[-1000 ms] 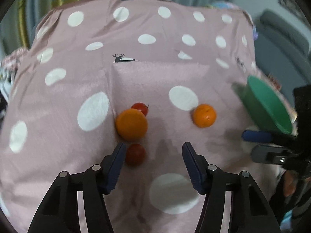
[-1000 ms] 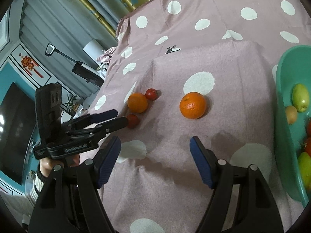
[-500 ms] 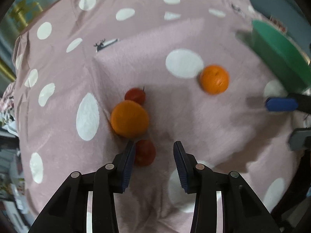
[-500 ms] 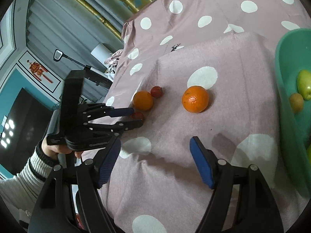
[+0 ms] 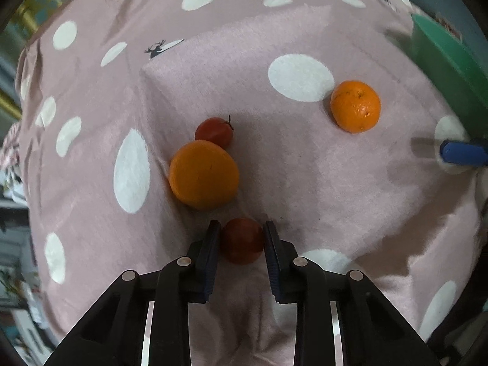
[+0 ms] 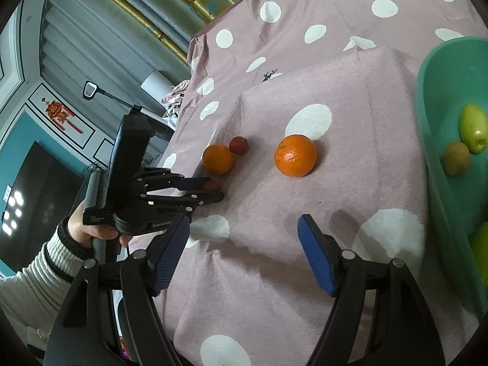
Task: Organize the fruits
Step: 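Lower the left tool onto a red tomato beside an orange and close, then grasp a red cherry tomato with the right tool while the left tool holds its tomato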
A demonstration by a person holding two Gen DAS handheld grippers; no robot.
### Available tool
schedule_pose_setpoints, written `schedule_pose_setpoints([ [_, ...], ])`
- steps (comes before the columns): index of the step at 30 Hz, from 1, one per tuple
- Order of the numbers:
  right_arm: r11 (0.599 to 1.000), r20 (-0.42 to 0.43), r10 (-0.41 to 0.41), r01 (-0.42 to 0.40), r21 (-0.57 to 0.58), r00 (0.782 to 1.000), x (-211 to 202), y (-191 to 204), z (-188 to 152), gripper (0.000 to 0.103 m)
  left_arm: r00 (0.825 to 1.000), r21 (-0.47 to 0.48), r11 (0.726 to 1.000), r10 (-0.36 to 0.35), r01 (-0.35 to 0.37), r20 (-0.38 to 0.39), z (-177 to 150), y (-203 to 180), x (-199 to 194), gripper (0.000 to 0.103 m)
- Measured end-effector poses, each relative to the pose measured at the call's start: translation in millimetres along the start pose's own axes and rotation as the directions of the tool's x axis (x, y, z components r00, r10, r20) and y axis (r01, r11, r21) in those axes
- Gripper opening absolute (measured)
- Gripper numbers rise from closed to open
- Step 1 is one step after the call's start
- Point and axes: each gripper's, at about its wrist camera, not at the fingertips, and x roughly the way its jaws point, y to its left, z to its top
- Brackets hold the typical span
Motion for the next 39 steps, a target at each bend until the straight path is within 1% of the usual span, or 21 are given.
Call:
schedule_pose_setpoints([
  [2, 1.000, -0.003, -0.003, 0.002, -0.006, 1.000, 1.4, 2.1, 1.0, 0.075, 0.998, -0.064, 0.997, -0.041, 0.044, 0.042, -4.8, 4.0, -5.5, 0.028],
  [3, 1.000, -0.006, -0.003, 0.003, -0.009, 1.000, 1.9, 1.8, 1.6, 0.075, 0.993, -0.123, 0.988, -0.087, 0.097, 0.086, -9.0, 8.4, -11.3, 0.028],
  [5, 1.000, -0.017, -0.013, 0.013, -0.023, 1.000, 5.3, 4.7, 2.5, 0.074, 0.978, -0.195, 0.967, -0.135, 0.166, 0.162, -15.5, 15.1, -21.2, 0.028],
  [6, 0.999, -0.021, -0.018, 0.017, -0.030, 1.000, 6.2, 5.0, 2.6, 0.075, 0.962, -0.241, 0.946, -0.166, 0.218, 0.216, -20.2, 20.7, -27.7, 0.028],
  [8, 0.998, -0.031, -0.033, 0.031, -0.051, 0.999, 10.9, 9.5, 5.4, 0.075, 0.934, -0.307, 0.906, -0.200, 0.291, 0.295, -26.8, 32.1, -35.3, 0.028],
  [10, 0.996, -0.037, -0.049, 0.046, -0.081, 0.998, 14.9, 15.2, 7.4, 0.074, 0.909, -0.348, 0.872, -0.217, 0.344, 0.356, -31.5, 43.2, -40.7, 0.028],
  [13, 0.987, -0.040, -0.078, 0.072, -0.146, 0.996, 25.5, 30.1, 16.8, 0.074, 0.875, -0.380, 0.830, -0.236, 0.408, 0.423, -39.5, 54.8, -49.2, 0.028],
  [14, 0.984, -0.038, -0.087, 0.079, -0.161, 0.995, 28.0, 33.1, 19.7, 0.074, 0.870, -0.383, 0.825, -0.238, 0.415, 0.432, -41.5, 57.7, -50.7, 0.028],
  [18, 0.966, -0.014, -0.134, 0.127, -0.223, 0.991, 45.2, 46.0, 43.3, 0.072, 0.868, -0.371, 0.838, -0.215, 0.399, 0.448, -46.6, 59.7, -58.5, 0.028],
  [20, 0.966, -0.028, -0.153, 0.144, -0.215, 0.988, 60.7, 44.3, 58.7, 0.069, 0.856, -0.367, 0.831, -0.227, 0.419, 0.464, -47.7, 64.1, -58.1, 0.028],
  [22, 0.965, -0.054, -0.166, 0.151, -0.213, 0.985, 74.5, 42.7, 69.2, 0.062, 0.852, -0.367, 0.827, -0.230, 0.426, 0.471, -47.9, 69.0, -56.2, 0.028],
  [23, 0.956, -0.065, -0.193, 0.173, -0.237, 0.979, 84.6, 43.4, 75.1, 0.061, 0.851, -0.365, 0.827, -0.230, 0.427, 0.473, -48.1, 70.5, -56.0, 0.028],
  [24, 0.945, -0.071, -0.221, 0.196, -0.263, 0.973, 90.0, 45.5, 77.7, 0.056, 0.848, -0.363, 0.827, -0.232, 0.430, 0.476, -48.5, 72.5, -56.1, 0.028],
  [26, 0.906, -0.077, -0.293, 0.251, -0.340, 0.953, 106.4, 48.5, 84.3, 0.053, 0.841, -0.355, 0.826, -0.237, 0.438, 0.486, -47.8, 75.3, -57.2, 0.028],
  [28, 0.892, -0.101, -0.316, 0.259, -0.371, 0.943, 118.5, 47.8, 89.2, 0.049, 0.837, -0.349, 0.828, -0.237, 0.439, 0.493, -48.3, 76.7, -58.8, 0.028],
  [31, 0.867, -0.136, -0.344, 0.258, -0.426, 0.929, 135.0, 47.4, 93.8, 0.048, 0.831, -0.345, 0.825, -0.240, 0.447, 0.501, -46.8, 81.1, -58.6, 0.028],
  [33, 0.834, -0.150, -0.377, 0.265, -0.483, 0.914, 145.6, 49.6, 94.0, 0.048, 0.831, -0.345, 0.824, -0.242, 0.448, 0.502, -46.1, 82.5, -57.1, 0.028],
  [35, 0.816, -0.161, -0.378, 0.246, -0.524, 0.912, 152.6, 51.9, 94.7, 0.048, 0.830, -0.343, 0.824, -0.246, 0.451, 0.501, -45.6, 83.6, -55.7, 0.028],
  [36, 0.808, -0.169, -0.367, 0.224, -0.545, 0.915, 155.5, 53.3, 94.0, 0.046, 0.831, -0.343, 0.824, -0.246, 0.450, 0.500, -45.3, 84.4, -55.2, 0.028],
  [38, 0.779, -0.163, -0.379, 0.219, -0.588, 0.911, 164.9, 54.4, 97.1, 0.045, 0.831, -0.345, 0.825, -0.244, 0.449, 0.500, -45.1, 85.8, -55.1, 0.028],
  [39, 0.781, -0.173, -0.377, 0.211, -0.588, 0.910, 170.1, 53.3, 99.4, 0.044, 0.830, -0.347, 0.822, -0.244, 0.452, 0.502, -45.3, 87.0, -55.0, 0.028],
])
